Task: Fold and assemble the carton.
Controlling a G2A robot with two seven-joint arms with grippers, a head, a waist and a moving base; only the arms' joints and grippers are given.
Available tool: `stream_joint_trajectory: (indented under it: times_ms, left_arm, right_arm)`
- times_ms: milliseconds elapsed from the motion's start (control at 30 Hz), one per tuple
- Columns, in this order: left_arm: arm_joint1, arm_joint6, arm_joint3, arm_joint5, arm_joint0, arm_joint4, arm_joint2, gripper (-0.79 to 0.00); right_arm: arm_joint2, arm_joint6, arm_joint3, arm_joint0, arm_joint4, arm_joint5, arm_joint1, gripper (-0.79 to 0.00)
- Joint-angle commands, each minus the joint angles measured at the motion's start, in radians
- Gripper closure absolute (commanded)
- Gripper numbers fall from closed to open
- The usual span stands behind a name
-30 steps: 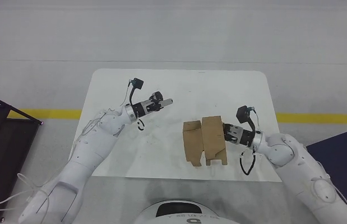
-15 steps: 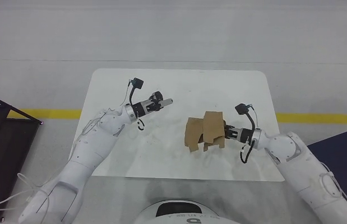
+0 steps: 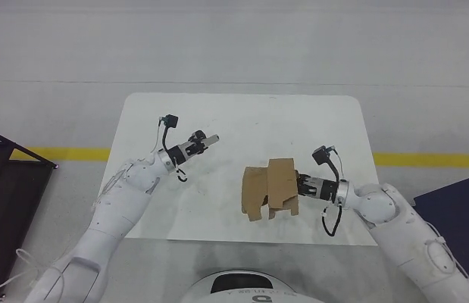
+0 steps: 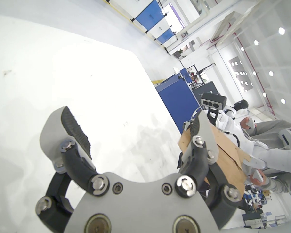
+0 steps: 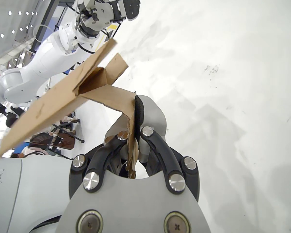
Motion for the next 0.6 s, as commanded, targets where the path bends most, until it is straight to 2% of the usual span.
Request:
stream_joint_trajectory:
  times_ms: [0, 300, 567]
  left_arm:
    - [0.0, 0.01, 0.013, 0.007, 0.012, -0.009, -0.005, -0.785]
    - [-0.002, 0.005, 0.026, 0.022, 0.014, 0.038, 0.008, -0.785]
    - [0.003, 0.036, 0.009, 0.027, 0.009, 0.145, -0.002, -0.785]
  right_arm:
    - [-0.01, 0.062, 0.019, 0.015, 0.092, 0.04, -0.003, 0.0]
    - [-0.066, 0.226, 0.077, 0.076, 0.278, 0.135, -0.021, 0.0]
    - [-0.089, 0.242, 0.116, 0.117, 0.282, 0.148, -0.035, 0.0]
